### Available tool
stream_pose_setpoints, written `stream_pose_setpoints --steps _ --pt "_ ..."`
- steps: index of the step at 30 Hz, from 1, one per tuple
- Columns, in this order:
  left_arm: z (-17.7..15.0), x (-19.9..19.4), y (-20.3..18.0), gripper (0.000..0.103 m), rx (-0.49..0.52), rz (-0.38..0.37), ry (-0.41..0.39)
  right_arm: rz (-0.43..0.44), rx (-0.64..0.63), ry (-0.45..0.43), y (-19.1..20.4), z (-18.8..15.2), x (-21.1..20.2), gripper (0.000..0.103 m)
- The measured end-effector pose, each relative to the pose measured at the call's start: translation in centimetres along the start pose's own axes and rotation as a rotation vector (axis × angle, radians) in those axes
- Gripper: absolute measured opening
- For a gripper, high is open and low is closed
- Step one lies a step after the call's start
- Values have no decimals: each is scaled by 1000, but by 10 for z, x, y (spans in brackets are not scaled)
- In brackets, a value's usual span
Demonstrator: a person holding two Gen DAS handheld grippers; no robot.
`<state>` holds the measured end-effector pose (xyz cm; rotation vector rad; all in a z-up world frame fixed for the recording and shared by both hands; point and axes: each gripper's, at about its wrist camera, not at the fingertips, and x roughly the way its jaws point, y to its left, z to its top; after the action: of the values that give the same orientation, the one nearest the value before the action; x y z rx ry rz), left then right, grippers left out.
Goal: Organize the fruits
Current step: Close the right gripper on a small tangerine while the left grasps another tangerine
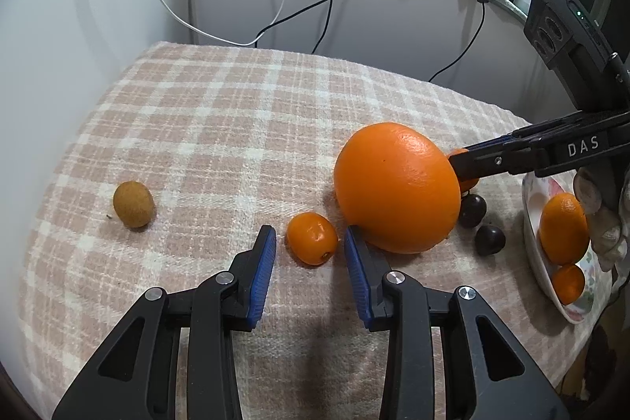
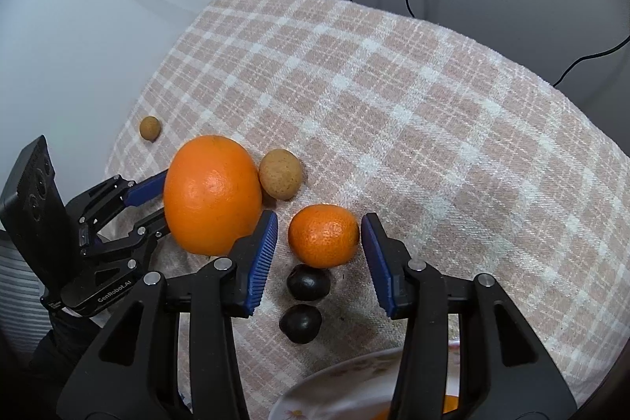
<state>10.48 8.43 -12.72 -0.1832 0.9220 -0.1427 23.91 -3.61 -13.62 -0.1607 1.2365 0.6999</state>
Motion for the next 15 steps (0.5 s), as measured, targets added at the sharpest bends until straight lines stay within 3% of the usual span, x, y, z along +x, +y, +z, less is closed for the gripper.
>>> stream_pose_setpoints --steps 2,6,15 --pt "0 1 0 32 -1 -1 1 -6 0 6 0 -1 3 41" --pt "1 2 2 24 -11 -7 0 -5 8 4 0 -1 4 40" --pt "-1 -4 2 23 -30 -5 -14 -2 4 -3 0 -3 1 39"
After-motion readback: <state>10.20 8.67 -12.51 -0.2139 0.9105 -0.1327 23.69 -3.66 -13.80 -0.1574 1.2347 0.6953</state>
